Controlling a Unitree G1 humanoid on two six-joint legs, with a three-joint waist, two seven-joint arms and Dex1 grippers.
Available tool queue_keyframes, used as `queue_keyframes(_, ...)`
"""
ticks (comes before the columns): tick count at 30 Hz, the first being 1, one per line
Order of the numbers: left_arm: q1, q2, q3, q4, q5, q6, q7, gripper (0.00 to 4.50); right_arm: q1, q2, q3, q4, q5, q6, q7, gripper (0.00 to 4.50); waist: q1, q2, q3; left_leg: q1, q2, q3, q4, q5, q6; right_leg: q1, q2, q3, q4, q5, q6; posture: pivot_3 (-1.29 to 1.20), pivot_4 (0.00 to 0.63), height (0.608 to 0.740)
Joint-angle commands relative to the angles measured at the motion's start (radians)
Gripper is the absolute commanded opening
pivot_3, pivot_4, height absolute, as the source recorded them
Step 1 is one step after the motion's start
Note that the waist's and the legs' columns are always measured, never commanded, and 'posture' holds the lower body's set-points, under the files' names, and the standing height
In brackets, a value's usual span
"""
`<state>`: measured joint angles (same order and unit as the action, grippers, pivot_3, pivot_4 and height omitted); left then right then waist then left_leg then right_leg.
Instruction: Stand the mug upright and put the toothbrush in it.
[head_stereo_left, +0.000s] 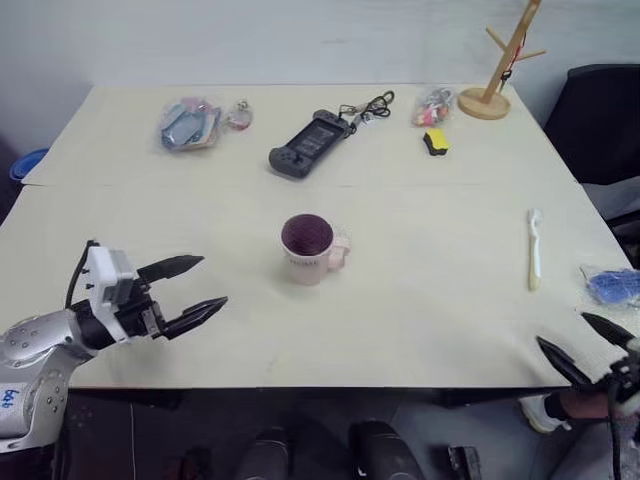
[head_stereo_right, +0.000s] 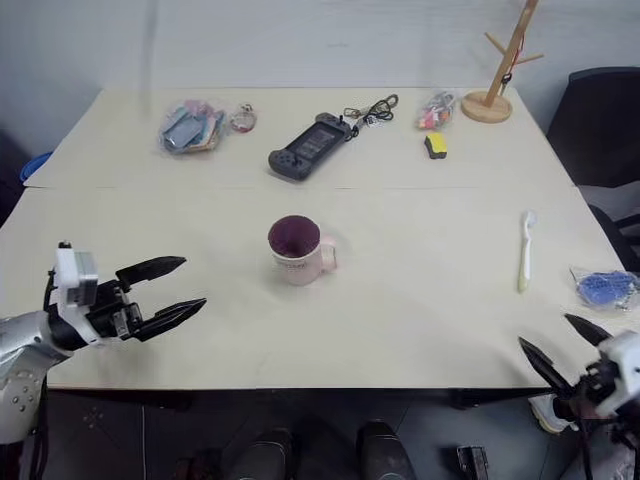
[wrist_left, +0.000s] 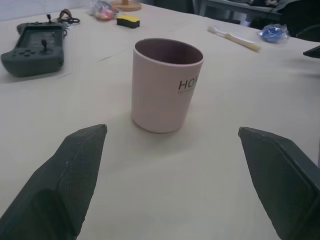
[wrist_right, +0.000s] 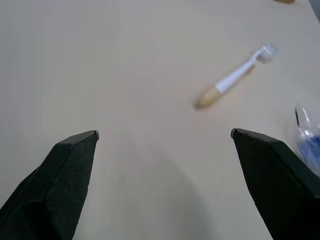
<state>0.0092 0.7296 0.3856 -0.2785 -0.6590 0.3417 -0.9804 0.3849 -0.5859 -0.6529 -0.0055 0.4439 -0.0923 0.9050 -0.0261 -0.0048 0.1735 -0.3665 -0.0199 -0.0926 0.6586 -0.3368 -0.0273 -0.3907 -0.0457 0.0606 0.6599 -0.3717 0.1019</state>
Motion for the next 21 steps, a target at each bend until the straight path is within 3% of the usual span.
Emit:
queue_keyframes(1,-0.032,0.019,-0.016,-0.016,-0.007,0.002,-0.019,4.5,-0.057,-0.018,-0.01,-0.087,0.027,0.073,-0.1,4.44,-0.008,0.001,0.0,0.0,0.0,0.0,0.0,0.0,0.0,0.0,0.0,0.001,0.0,0.0,0.0,0.0,0.15,0.74)
queue_keyframes(7,-0.079,0.01,-0.035,-0.01,0.006,-0.003,-0.007,4.5,-0.363,-0.197,0.089,-0.038,0.027,0.52,-0.288,4.44,-0.003,0.002,0.0,0.0,0.0,0.003,0.001,0.003,-0.005,-0.002,0.0,0.002,0.001,0.0,0.0,0.0,0.15,0.74)
queue_keyframes(12,-0.061,0.001,-0.05,-0.038,0.012,-0.004,0.003,4.5,-0.728,-0.292,0.304,0.241,-0.089,0.814,-0.38,4.44,0.001,0.002,0.0,-0.003,0.0,0.002,0.002,0.003,-0.005,-0.003,0.0,0.001,0.001,0.0,0.0,0.0,0.15,0.74)
queue_keyframes(15,-0.042,0.0,-0.044,-0.061,0.011,-0.004,0.013,4.5,-0.898,-0.309,0.423,0.442,-0.177,0.834,-0.374,4.44,0.004,0.002,0.0,-0.005,-0.001,0.0,0.003,0.003,-0.005,-0.003,-0.001,0.0,0.0,0.0,0.0,0.0,0.15,0.74)
queue_keyframes(18,-0.018,0.003,-0.025,-0.085,0.006,-0.003,0.022,4.5,-1.03,-0.307,0.47,0.615,-0.207,0.859,-0.357,3.88,-0.002,0.002,0.001,-0.005,-0.001,0.002,0.003,0.003,-0.005,-0.004,-0.001,0.001,0.0,0.0,0.0,0.0,0.15,0.74)
queue_keyframes(21,0.011,0.007,-0.002,-0.104,0.002,-0.002,0.029,4.5,-1.113,-0.314,0.507,0.713,-0.225,0.898,-0.307,2.89,-0.002,0.002,0.001,-0.005,-0.001,0.003,0.003,0.003,-0.005,-0.004,-0.001,0.001,0.0,0.0,0.0,0.0,0.15,0.74)
